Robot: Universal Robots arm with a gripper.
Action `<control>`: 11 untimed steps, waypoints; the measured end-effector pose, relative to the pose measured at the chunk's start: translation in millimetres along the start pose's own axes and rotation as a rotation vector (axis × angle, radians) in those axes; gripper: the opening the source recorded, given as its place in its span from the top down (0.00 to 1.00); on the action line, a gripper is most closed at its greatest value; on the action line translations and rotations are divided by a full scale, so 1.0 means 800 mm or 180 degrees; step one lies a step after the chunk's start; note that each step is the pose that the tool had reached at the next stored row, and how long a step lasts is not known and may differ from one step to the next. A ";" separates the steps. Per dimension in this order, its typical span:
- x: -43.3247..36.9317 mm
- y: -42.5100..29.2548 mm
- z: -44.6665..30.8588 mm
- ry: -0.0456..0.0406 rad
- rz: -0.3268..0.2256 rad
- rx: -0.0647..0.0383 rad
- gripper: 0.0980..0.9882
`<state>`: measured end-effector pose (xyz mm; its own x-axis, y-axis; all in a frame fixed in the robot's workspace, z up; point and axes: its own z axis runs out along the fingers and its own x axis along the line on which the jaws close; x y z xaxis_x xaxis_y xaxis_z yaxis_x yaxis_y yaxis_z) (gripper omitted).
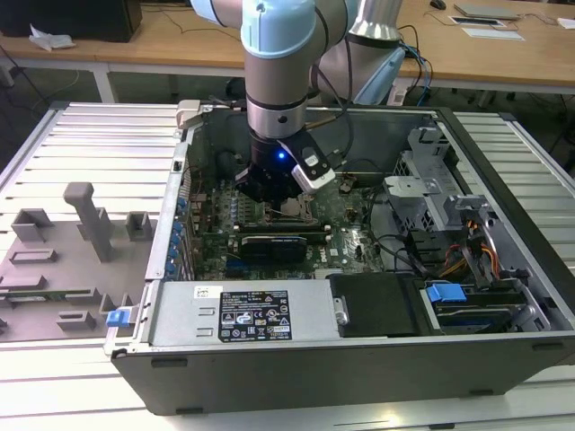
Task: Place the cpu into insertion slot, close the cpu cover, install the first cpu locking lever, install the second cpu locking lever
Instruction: 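Close the cpu cover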
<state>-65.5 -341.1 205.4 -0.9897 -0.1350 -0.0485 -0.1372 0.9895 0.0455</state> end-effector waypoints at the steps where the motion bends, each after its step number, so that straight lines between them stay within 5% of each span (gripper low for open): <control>1: 0.000 0.0001 0.0001 0.0000 0.0000 -0.0001 0.99; 11: -0.001 0.0021 -0.0075 -0.0002 0.0000 -0.0008 0.99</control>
<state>-65.5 -339.7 211.5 -0.9896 -0.1348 -0.0491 -0.1372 0.9894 0.0479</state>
